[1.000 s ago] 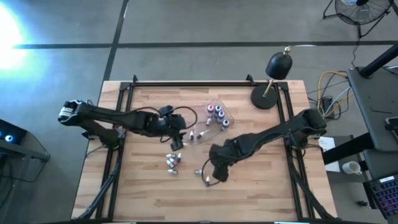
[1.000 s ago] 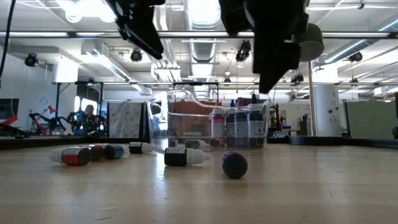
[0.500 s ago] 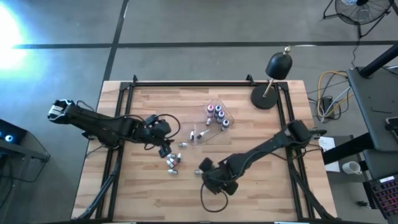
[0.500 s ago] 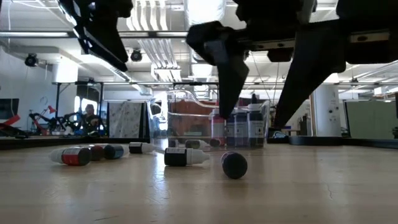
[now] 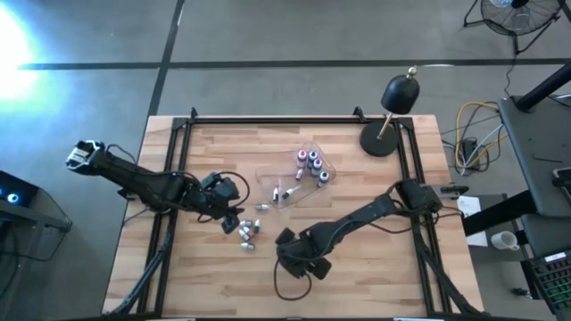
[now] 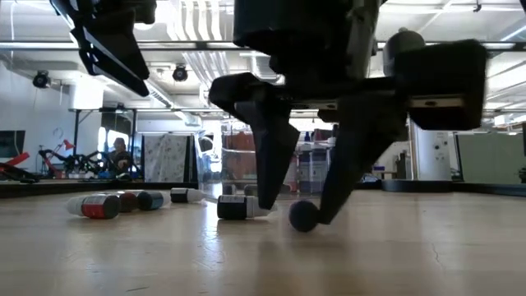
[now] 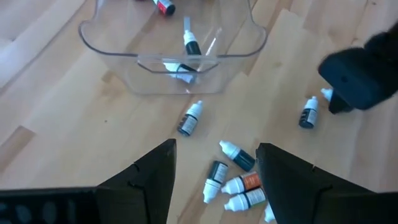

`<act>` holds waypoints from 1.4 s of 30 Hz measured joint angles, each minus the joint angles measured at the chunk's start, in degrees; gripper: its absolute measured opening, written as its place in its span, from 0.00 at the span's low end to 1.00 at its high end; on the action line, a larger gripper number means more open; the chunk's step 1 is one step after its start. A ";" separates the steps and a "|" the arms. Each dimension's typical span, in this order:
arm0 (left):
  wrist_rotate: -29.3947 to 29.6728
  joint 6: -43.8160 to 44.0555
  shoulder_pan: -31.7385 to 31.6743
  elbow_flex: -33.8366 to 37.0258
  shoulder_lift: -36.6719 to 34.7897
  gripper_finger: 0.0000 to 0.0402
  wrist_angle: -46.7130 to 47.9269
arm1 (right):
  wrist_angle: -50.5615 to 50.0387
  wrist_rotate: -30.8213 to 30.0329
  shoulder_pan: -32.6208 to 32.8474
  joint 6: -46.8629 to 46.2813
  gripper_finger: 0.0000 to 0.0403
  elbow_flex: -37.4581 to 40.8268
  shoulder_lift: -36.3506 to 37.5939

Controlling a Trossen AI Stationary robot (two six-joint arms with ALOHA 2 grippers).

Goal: Pick & Place food coloring
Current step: Put the small purple food coloring bottle into the transparent bin

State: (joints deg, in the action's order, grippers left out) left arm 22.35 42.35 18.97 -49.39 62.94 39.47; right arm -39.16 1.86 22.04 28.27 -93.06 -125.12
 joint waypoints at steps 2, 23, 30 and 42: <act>0.00 0.18 0.53 0.03 0.00 0.49 -0.05 | 0.12 1.08 -0.33 -0.02 0.49 0.04 0.12; 1.45 -0.24 1.08 0.03 0.01 0.49 -0.91 | -5.55 3.27 -3.98 -24.16 0.22 0.69 -0.61; 2.59 -0.57 1.08 0.03 0.01 0.49 -0.90 | -6.90 5.50 -6.77 -33.17 0.08 -1.78 0.24; 3.48 -0.28 1.08 0.03 0.01 0.49 -0.90 | -14.71 -29.40 -12.72 -45.21 0.12 -5.92 14.31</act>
State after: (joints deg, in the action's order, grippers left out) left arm 25.83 42.07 20.05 -49.36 62.96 38.57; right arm -53.87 -27.54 9.32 -16.93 -98.98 -110.81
